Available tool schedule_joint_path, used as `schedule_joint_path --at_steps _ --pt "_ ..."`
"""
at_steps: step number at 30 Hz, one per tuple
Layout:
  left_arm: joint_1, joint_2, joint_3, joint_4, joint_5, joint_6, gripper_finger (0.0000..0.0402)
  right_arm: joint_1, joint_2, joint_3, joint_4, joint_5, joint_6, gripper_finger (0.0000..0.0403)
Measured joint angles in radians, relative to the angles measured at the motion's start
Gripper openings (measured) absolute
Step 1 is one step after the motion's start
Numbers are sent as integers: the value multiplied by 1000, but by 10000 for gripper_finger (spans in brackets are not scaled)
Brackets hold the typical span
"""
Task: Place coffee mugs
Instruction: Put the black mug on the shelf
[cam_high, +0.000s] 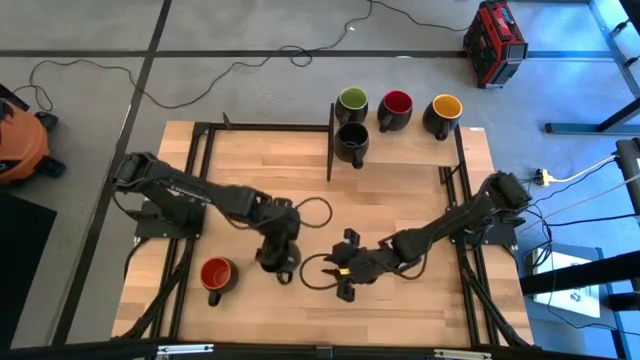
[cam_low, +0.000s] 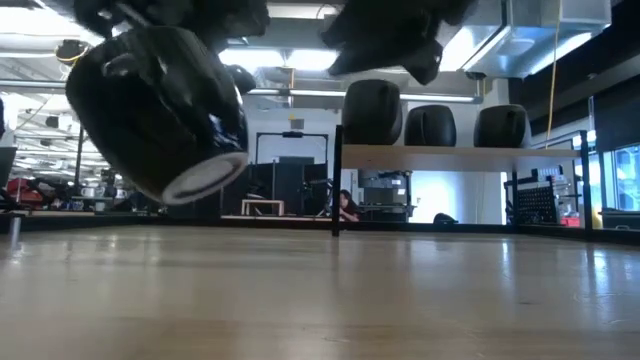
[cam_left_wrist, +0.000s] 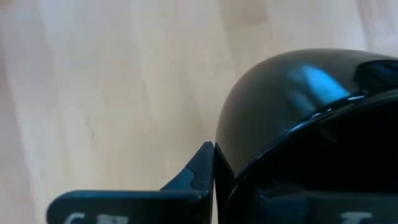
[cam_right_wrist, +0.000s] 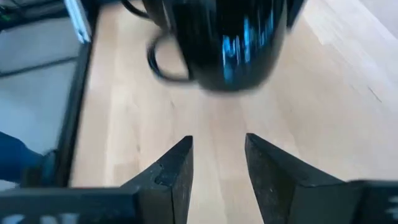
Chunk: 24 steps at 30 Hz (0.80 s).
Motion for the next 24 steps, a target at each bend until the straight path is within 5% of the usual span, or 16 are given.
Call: schedule_joint_path --at_steps 12,24 --pt "185 183 153 -392 48 -47 22 -11 0 -2 -141 -11 64 134" --pt "184 288 172 -329 115 -54 37 -10 0 -2 -193 -3 120 134"
